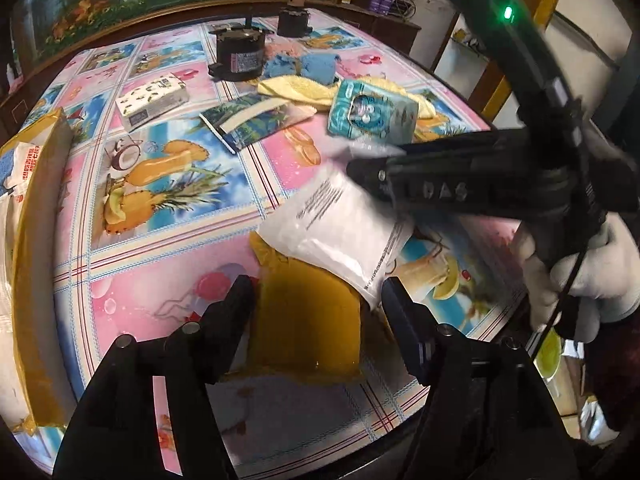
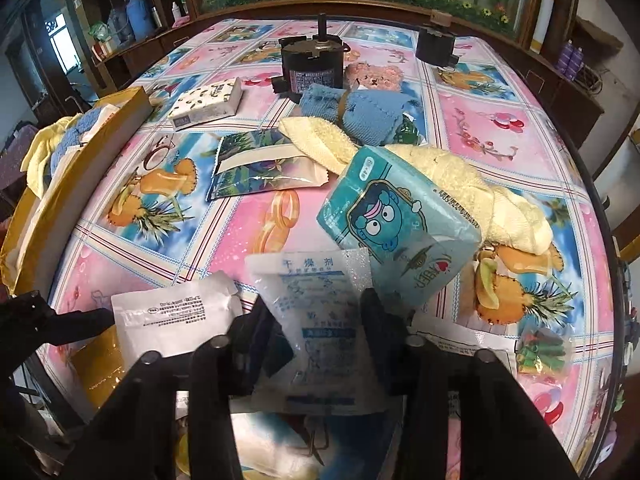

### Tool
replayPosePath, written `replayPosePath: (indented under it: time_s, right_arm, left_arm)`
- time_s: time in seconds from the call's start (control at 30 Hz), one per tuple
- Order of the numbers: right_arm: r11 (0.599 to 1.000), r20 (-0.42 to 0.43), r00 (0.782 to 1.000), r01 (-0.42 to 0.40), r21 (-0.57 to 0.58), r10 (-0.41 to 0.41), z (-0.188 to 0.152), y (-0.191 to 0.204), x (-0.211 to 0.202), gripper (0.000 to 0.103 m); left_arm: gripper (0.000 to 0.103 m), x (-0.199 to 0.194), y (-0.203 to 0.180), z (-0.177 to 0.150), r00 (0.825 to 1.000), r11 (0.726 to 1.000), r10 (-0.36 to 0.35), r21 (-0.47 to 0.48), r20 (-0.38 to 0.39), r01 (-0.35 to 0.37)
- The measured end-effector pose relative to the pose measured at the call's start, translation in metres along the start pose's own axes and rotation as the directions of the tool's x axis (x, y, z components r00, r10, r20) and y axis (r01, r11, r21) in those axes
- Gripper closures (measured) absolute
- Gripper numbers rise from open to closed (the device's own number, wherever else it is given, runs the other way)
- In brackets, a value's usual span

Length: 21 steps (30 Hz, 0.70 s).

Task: Organize soft objects
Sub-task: 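Place the gold bag in the box with the left gripper while the right drops the desiccant packet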

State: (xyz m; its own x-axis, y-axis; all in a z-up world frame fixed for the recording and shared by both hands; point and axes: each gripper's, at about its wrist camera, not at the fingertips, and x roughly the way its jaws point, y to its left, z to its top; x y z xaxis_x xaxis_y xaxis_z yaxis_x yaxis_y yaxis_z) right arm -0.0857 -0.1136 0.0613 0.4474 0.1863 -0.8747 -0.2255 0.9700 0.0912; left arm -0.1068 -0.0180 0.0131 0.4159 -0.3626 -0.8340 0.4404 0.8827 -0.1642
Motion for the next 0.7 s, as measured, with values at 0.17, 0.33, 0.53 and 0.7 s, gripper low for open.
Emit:
replayPosePath:
  time_s: [0.17,0.33,0.53,0.7]
  right_arm:
    - [0.993,0.049,0.995,-0.087,0.077,0.084,-0.004,-0.011,-0.017,0.075]
    - [0.977,0.129,0.98,-0.17,0.125,0.154,-0.004,-0.019,-0.04,0.076]
    - [0.942,0.234,0.935,-0.305,0.141,0.268,0.007,-0.021,-0.068,0.076]
    - [0.89,0.219,0.881,-0.446,0.094,0.419,0.028,0.011,-0.071,0.076]
  left_arm:
    - [0.058,-0.003,-0.006,-0.002,1.0,0.999,0.005,0.039,0.018,-0.006]
    - [0.059,-0.029,0.007,0.004,0.995,0.999,-0.035,-0.015,0.093,0.037]
    - [0.059,-0.091,0.035,0.011,0.971,0.995,-0.01,-0.093,0.237,0.032]
    - [0.058,-0.129,0.093,0.005,0.949,0.97,0.128,-0.238,0.288,-0.058]
